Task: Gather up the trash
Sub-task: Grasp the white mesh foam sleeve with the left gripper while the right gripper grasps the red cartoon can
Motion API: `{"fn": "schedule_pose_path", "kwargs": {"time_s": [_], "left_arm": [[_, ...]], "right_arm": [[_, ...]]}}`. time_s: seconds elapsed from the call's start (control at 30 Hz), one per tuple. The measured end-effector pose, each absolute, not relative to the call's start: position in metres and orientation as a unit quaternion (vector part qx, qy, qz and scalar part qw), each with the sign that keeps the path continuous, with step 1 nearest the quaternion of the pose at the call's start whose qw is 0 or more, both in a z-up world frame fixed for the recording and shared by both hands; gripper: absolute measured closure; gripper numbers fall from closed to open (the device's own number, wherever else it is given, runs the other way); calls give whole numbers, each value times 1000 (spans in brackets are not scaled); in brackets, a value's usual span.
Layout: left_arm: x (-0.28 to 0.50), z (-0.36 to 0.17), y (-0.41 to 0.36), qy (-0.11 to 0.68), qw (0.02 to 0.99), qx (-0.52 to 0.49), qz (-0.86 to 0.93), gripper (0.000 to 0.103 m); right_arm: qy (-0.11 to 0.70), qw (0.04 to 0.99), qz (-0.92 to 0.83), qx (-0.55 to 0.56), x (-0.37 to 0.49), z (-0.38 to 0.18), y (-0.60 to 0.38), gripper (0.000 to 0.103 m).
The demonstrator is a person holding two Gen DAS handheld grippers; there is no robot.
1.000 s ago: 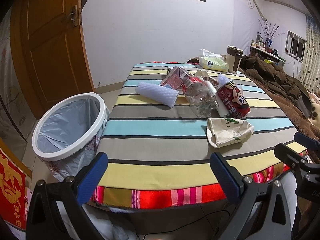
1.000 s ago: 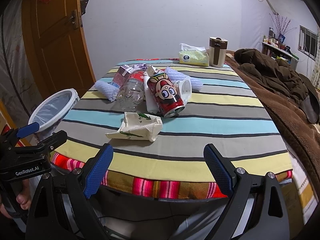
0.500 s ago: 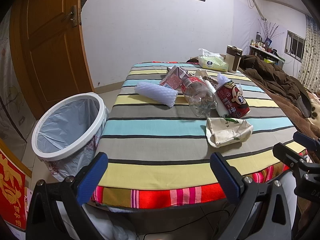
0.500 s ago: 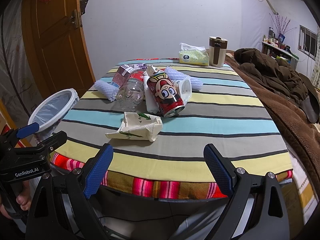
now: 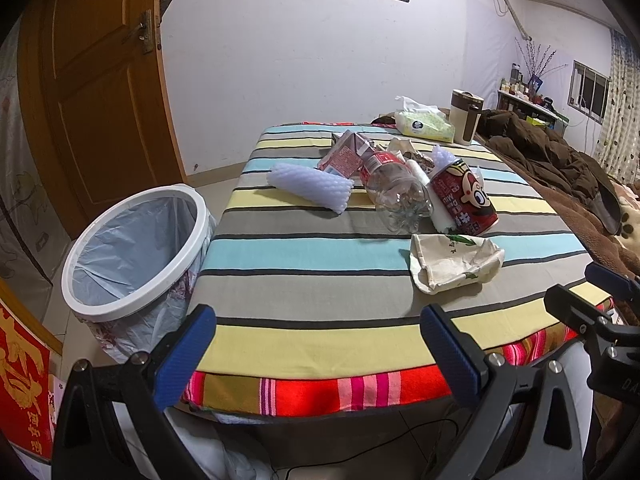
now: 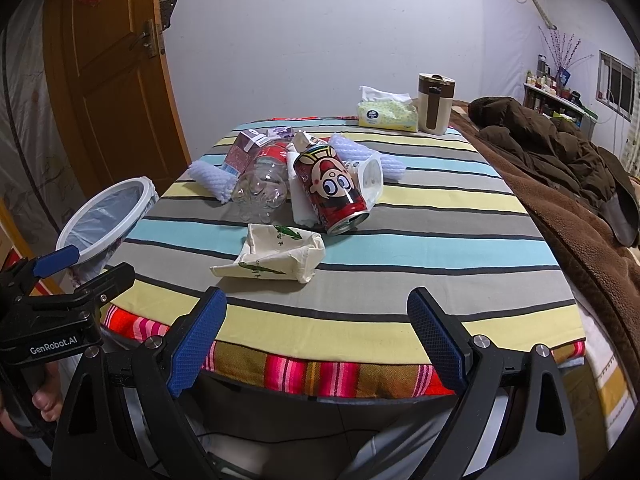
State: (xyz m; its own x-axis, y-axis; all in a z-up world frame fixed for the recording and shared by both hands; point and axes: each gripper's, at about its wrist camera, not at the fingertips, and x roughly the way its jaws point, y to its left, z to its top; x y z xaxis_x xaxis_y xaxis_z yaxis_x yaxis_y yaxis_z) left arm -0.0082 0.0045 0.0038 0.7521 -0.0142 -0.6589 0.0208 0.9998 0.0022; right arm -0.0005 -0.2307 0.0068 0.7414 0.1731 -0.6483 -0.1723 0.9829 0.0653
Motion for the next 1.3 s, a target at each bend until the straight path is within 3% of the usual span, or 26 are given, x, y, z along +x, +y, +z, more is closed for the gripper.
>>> {"fn": "schedule_pose_path", "kwargs": {"time_s": [0.83,1.1,1.27,1.3], "left_arm": [[54,-4,6,367,930,15,-30,0],[105,-9,14,384,923,-3,-29,7],[139,-14,24,396,917,-41,-25,8],[146,-16,27,401,914,-57,-28,8]], "right_arm": [[347,933,97,2,49,-1,-244,9],[361,926,109,-7,87,-6,-243,10],[358,925,122,-16,108,-7,-236,18],[360,924,125,-19,113,-8,-235,23]]}}
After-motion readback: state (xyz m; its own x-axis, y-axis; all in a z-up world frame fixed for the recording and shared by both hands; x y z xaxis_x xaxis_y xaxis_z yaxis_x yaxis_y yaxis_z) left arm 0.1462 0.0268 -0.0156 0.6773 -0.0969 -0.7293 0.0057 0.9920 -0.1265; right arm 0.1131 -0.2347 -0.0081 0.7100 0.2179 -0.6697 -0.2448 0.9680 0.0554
